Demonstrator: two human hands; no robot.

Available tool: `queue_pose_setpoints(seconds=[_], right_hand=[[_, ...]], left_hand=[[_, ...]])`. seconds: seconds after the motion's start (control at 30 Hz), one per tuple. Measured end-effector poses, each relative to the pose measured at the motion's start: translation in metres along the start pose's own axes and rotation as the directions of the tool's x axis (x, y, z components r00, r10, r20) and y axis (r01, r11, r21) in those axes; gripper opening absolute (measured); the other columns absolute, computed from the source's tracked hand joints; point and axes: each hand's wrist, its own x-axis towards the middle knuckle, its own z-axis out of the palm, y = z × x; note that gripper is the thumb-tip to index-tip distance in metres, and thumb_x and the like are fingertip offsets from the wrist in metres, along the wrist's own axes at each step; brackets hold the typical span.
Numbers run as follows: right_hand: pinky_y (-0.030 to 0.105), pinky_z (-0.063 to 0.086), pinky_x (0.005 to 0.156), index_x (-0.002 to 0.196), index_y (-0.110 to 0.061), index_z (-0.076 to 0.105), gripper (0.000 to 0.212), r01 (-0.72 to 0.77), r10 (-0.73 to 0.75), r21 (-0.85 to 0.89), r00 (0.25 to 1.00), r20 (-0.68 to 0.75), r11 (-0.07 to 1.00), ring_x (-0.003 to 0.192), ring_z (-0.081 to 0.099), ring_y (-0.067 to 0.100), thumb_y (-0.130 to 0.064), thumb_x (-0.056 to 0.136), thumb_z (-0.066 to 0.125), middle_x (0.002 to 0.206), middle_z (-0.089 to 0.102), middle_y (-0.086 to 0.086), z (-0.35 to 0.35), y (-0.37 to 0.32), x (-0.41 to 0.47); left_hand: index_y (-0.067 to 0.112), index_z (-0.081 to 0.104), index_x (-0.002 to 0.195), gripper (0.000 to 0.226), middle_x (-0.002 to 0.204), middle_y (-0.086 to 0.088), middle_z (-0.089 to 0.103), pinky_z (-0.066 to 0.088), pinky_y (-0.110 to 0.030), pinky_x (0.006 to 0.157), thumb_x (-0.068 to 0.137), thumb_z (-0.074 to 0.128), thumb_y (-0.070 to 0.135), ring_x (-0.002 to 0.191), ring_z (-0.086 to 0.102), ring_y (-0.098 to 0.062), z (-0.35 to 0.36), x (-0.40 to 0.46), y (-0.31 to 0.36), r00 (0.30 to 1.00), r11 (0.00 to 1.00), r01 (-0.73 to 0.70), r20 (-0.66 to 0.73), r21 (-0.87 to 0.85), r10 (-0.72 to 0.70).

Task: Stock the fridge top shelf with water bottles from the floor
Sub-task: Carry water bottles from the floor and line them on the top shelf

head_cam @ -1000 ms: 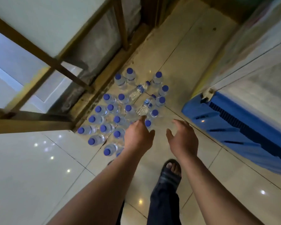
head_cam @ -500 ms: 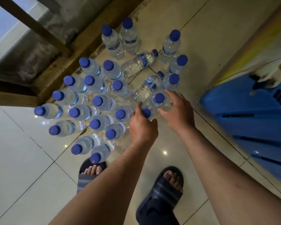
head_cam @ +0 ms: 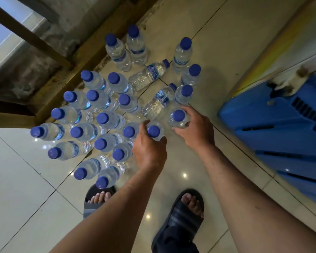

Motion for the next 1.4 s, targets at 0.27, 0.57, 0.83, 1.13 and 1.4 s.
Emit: queue_pose_setpoints(seconds=[0.27,0.57,0.83,1.13,1.4], right_hand=[[0.035,0.056,0.073,0.106,-0.033,0.059,0.052,-0.153,0.200,0.247,0.963,-0.180,0.957,0.083,0.065,0.011,-0.043,0.063,0.087,0.091,0.068,-0.019,-0.104,-0.044,-0.118],[0.006,0.045,0.075,0.110,-0.030,0.060,0.055,-0.088,0.324,0.526,0.868,-0.377,0.846,0.090,0.059,-0.015,-0.037,0.065,0.091,0.100,0.062,-0.031,-0.286,-0.204,-0.301],[0.029,0.056,0.083,0.116,-0.033,0.063,0.052,0.150,0.289,0.555,0.728,-0.622,0.818,0.100,0.066,0.000,-0.037,0.069,0.086,0.108,0.070,-0.019,-0.424,-0.324,-0.419],[0.010,0.051,0.076,0.119,-0.030,0.065,0.049,0.386,0.247,0.488,0.527,-0.813,0.783,0.094,0.067,-0.001,-0.018,0.075,0.085,0.106,0.072,-0.017,-0.564,-0.360,-0.468],[0.012,0.053,0.068,0.105,-0.031,0.069,0.032,0.499,0.107,0.231,0.266,-0.958,0.835,0.082,0.070,0.000,-0.021,0.078,0.083,0.092,0.073,-0.019,-0.710,-0.362,-0.494]], left_hand=[[0.042,0.042,0.104,0.045,0.086,0.012,0.062,0.048,-0.035,0.064,0.075,0.074,0.034,0.077,0.058,-0.018,-0.119,-0.089,0.071,0.973,0.964,-0.216,0.116,0.155,0.200],[0.048,0.046,0.127,0.064,0.115,0.016,0.062,0.037,-0.025,0.071,0.072,0.077,0.040,0.089,0.053,-0.006,-0.322,-0.252,0.205,0.696,0.706,-0.692,0.400,0.149,0.597],[0.050,0.041,0.133,0.072,0.116,0.022,0.052,0.036,-0.013,0.073,0.071,0.077,0.040,0.095,0.050,0.003,-0.458,-0.369,0.305,0.384,0.459,-0.885,0.436,-0.079,0.814],[0.042,0.045,0.118,0.065,0.097,0.026,0.067,0.058,-0.026,0.079,0.067,0.085,0.043,0.086,0.065,0.007,-0.509,-0.457,0.426,0.114,0.232,-0.894,0.305,-0.384,0.945],[0.043,0.052,0.121,0.057,0.097,0.030,0.067,0.053,-0.009,0.072,0.072,0.082,0.043,0.089,0.065,0.009,-0.503,-0.551,0.532,-0.083,-0.017,-0.854,0.105,-0.520,0.991]])
